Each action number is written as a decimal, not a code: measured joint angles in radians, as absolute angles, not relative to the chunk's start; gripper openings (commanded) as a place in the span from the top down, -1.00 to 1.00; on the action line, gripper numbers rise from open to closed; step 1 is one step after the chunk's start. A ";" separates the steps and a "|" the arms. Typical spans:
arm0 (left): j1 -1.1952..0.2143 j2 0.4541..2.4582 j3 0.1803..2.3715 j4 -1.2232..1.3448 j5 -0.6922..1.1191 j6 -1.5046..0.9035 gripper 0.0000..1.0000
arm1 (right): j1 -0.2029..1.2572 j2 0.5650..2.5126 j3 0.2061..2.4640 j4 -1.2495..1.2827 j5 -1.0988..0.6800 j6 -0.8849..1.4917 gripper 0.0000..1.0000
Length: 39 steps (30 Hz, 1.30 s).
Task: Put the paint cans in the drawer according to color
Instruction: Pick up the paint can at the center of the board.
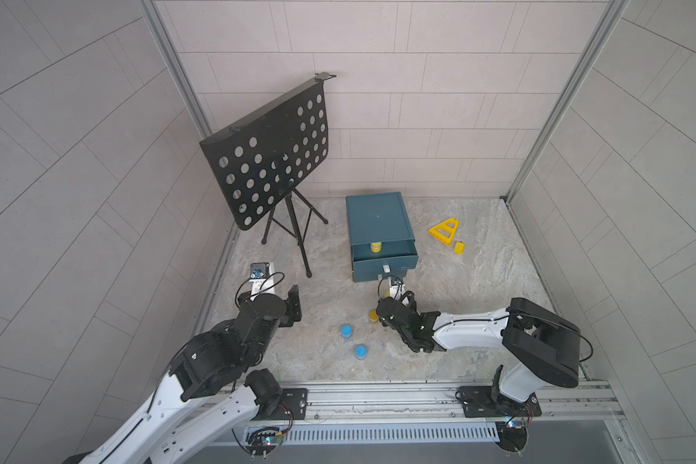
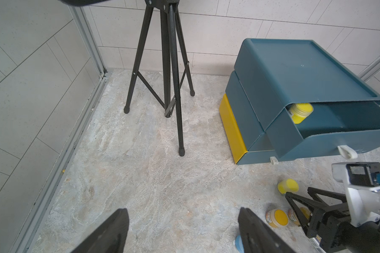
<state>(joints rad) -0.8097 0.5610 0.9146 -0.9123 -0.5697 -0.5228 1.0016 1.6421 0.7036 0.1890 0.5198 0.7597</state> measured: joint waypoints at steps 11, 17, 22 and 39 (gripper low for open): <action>-0.810 0.559 0.915 -0.912 -0.570 -0.523 -0.71 | 0.970 1.754 0.746 0.196 0.522 0.764 0.16; -0.810 0.559 0.915 -0.912 -0.570 -0.522 -0.71 | 0.966 1.702 0.706 0.200 0.546 0.760 0.33; -0.810 0.559 0.915 -0.912 -0.570 -0.523 -0.71 | 0.921 1.604 0.646 0.196 0.555 0.756 0.36; -0.810 0.559 0.915 -0.912 -0.569 -0.523 -0.71 | 0.752 1.041 0.583 -0.110 0.490 0.628 0.41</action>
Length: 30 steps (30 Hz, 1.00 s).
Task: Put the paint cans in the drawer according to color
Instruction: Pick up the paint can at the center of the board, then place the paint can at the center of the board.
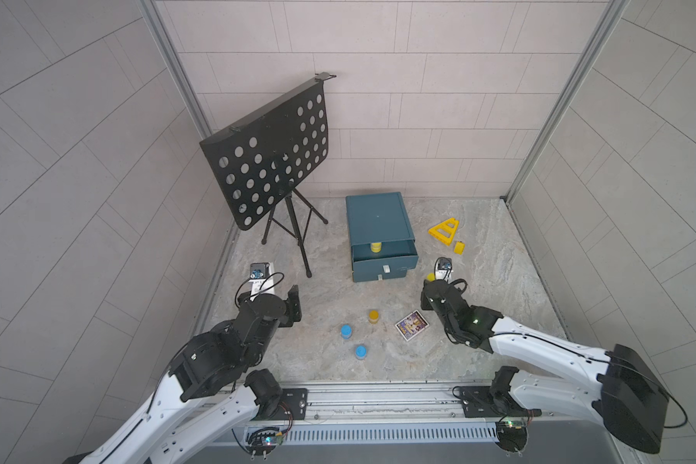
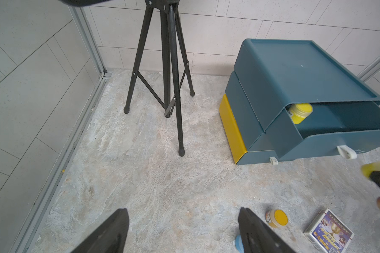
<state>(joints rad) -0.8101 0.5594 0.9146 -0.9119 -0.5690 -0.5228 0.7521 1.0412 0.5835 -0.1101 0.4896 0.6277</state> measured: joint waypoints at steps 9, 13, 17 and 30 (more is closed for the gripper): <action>-0.810 0.559 0.915 -0.912 -0.569 -0.523 -0.71 | 0.565 0.994 0.607 -0.207 0.374 0.576 0.41; -0.810 0.559 0.915 -0.912 -0.569 -0.523 -0.71 | 0.485 1.059 0.573 -0.181 0.339 0.575 0.41; -0.810 0.559 0.915 -0.912 -0.569 -0.523 -0.71 | 0.456 1.164 0.553 -0.125 0.319 0.577 0.42; -0.810 0.559 0.915 -0.912 -0.569 -0.523 -0.71 | 0.456 1.445 0.527 0.083 0.292 0.612 0.42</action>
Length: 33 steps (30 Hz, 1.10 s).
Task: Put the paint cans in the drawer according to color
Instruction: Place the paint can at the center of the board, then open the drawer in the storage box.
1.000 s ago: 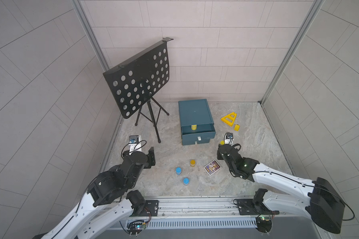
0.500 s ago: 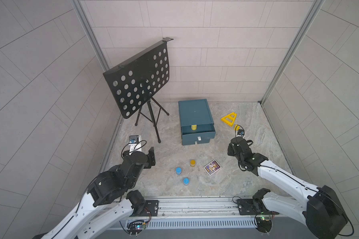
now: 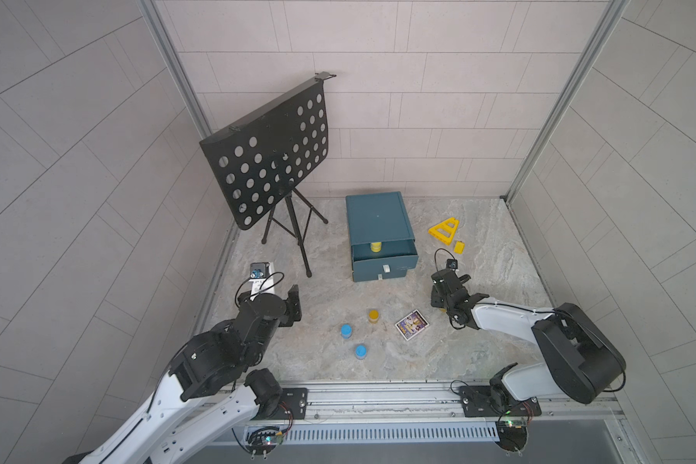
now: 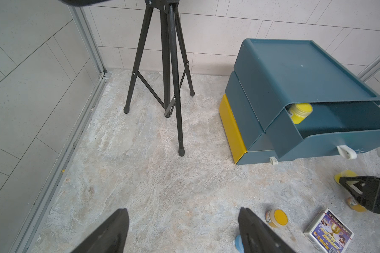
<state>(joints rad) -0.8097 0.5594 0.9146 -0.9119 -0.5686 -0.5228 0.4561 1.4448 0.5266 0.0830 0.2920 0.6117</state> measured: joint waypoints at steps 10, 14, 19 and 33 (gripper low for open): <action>-0.810 0.559 0.915 -0.912 -0.569 -0.523 -0.71 | 0.456 1.463 0.523 0.123 0.281 0.644 -0.42; -0.810 0.559 0.915 -0.912 -0.569 -0.523 -0.71 | 0.456 1.412 0.524 0.075 0.281 0.639 -0.50; -0.810 0.559 0.915 -0.912 -0.569 -0.523 -0.71 | 0.456 1.221 0.556 -0.047 0.301 0.617 -0.38; -0.810 0.559 0.915 -0.912 -0.569 -0.523 -0.71 | 0.685 1.195 1.245 -0.601 0.226 0.507 -0.16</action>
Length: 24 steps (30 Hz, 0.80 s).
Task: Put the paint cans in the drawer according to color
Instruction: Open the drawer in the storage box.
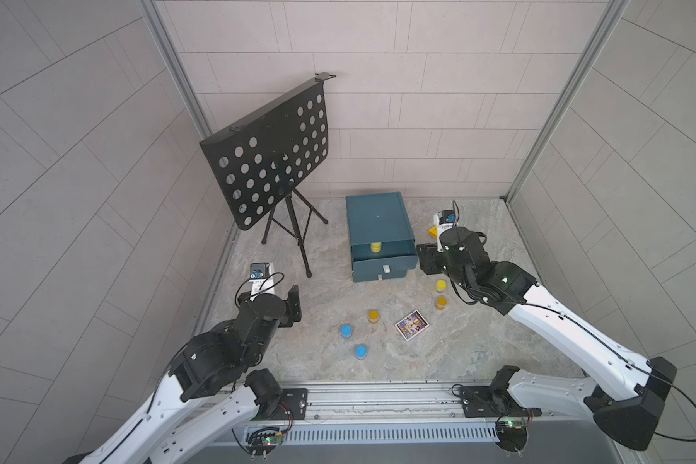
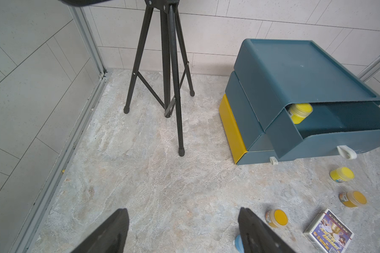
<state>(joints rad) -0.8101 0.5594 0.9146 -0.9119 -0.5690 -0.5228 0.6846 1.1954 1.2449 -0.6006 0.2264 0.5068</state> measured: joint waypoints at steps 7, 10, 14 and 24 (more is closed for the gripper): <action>-0.810 0.559 0.915 -0.912 -0.569 -0.523 -0.71 | 0.706 1.249 1.296 -0.749 0.202 0.495 -0.05; -0.810 0.559 0.915 -0.912 -0.569 -0.523 -0.71 | 0.772 1.248 1.293 -0.767 0.207 0.512 -0.02; -0.810 0.559 0.915 -0.912 -0.569 -0.523 -0.71 | 0.885 1.273 1.274 -0.758 0.224 0.560 0.04; -0.810 0.551 0.914 -0.912 -0.569 -0.523 -0.71 | 0.916 1.456 1.306 -0.687 0.271 0.630 0.07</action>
<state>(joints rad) -0.8097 0.5510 0.9142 -0.9119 -0.5686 -0.5228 0.9165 1.4559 1.3060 -0.6872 0.2714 0.6296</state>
